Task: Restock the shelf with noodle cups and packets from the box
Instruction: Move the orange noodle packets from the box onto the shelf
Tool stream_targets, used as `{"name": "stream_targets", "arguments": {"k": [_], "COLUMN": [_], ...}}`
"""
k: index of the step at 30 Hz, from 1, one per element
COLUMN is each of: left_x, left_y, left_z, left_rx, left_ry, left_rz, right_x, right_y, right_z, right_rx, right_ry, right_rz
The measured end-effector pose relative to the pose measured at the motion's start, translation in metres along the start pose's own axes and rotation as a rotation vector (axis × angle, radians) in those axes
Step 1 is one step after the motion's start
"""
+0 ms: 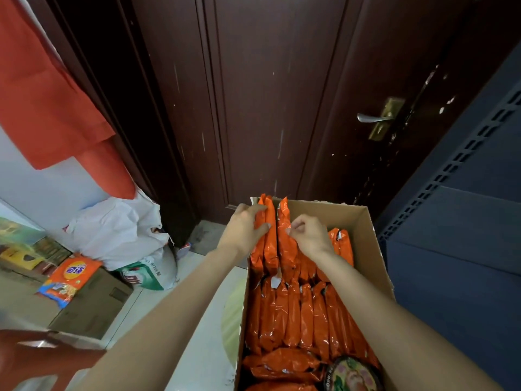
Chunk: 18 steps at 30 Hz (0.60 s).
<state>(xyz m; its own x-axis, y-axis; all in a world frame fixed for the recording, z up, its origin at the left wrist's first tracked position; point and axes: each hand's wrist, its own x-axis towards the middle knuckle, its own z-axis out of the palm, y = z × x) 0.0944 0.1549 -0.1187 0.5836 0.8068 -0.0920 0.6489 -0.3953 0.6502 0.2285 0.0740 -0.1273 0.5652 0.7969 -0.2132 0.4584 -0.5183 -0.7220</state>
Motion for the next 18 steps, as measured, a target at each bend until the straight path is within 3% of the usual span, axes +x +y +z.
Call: {"name": "stream_targets", "arguments": {"k": [7, 12, 18], "left_x": [0.029, 0.043, 0.036], "left_y": [0.011, 0.015, 0.022], "left_z": [0.001, -0.003, -0.008], "left_rx": [0.028, 0.174, 0.229], "left_ry": [0.032, 0.060, 0.138], "left_rz": [0.009, 0.035, 0.265], "right_x": [-0.005, -0.009, -0.017], "right_y": [0.005, 0.007, 0.013], "right_z": [-0.035, -0.048, -0.061], "right_rx": [0.036, 0.070, 0.117], "right_ry": [0.118, 0.156, 0.223], "right_rz": [-0.038, -0.026, -0.006]}}
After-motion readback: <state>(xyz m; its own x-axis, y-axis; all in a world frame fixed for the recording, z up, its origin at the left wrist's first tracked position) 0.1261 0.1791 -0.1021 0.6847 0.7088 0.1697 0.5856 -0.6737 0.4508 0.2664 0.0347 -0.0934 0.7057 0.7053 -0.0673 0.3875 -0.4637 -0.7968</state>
